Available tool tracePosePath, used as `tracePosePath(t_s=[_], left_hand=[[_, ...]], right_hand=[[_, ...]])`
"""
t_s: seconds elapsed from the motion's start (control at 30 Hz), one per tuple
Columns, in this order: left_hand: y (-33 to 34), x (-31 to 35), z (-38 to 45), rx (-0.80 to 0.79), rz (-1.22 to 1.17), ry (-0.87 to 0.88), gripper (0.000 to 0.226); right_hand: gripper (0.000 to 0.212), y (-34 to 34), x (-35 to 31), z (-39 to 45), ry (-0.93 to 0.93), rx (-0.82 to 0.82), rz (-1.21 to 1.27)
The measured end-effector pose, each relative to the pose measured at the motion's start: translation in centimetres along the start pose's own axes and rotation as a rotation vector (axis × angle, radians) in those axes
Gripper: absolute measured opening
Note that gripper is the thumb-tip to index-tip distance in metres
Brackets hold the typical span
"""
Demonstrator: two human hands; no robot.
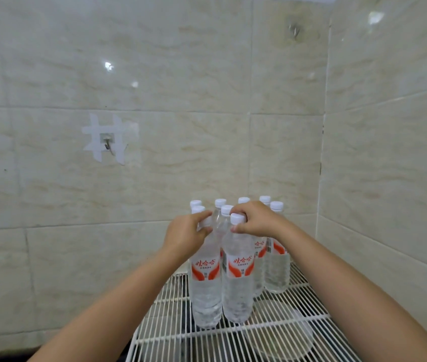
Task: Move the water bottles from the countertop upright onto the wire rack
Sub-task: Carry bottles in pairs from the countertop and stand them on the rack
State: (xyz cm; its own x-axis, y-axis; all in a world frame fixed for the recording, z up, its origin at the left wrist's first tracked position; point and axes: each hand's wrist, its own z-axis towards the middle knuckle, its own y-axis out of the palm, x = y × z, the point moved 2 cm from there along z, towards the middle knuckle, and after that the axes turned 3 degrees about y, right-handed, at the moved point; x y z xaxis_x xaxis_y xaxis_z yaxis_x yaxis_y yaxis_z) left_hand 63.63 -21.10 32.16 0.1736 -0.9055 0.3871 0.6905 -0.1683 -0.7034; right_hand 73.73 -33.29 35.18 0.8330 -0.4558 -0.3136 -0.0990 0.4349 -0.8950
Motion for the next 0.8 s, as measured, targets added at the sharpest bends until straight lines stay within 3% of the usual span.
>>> tracePosePath(t_s=[0.3, 0.47, 0.57, 0.67, 0.8], left_hand=[[1.1, -0.4, -0.1, 0.049, -0.009, 0.041, 0.041], [1.1, -0.8, -0.2, 0.049, 0.017, 0.046, 0.043], [1.1, -0.5, -0.8, 0.030, 0.036, 0.064, 0.047], [0.5, 0.1, -1.2, -0.039, -0.038, 0.046, 0.053], [-1.9, 0.2, -2.2, 0.032, 0.026, 0.027, 0.046]], right_hand=[[0.025, 1.1, 1.7, 1.1, -0.063, 0.040, 0.087], [0.040, 1.4, 1.6, 1.4, -0.066, 0.027, 0.093], [0.039, 1.7, 1.5, 1.1, -0.069, 0.041, 0.077], [0.048, 2.3, 1.1, 0.6, -0.086, 0.062, -0.023], [0.056, 3.5, 0.6, -0.6, -0.101, 0.166, -0.210]])
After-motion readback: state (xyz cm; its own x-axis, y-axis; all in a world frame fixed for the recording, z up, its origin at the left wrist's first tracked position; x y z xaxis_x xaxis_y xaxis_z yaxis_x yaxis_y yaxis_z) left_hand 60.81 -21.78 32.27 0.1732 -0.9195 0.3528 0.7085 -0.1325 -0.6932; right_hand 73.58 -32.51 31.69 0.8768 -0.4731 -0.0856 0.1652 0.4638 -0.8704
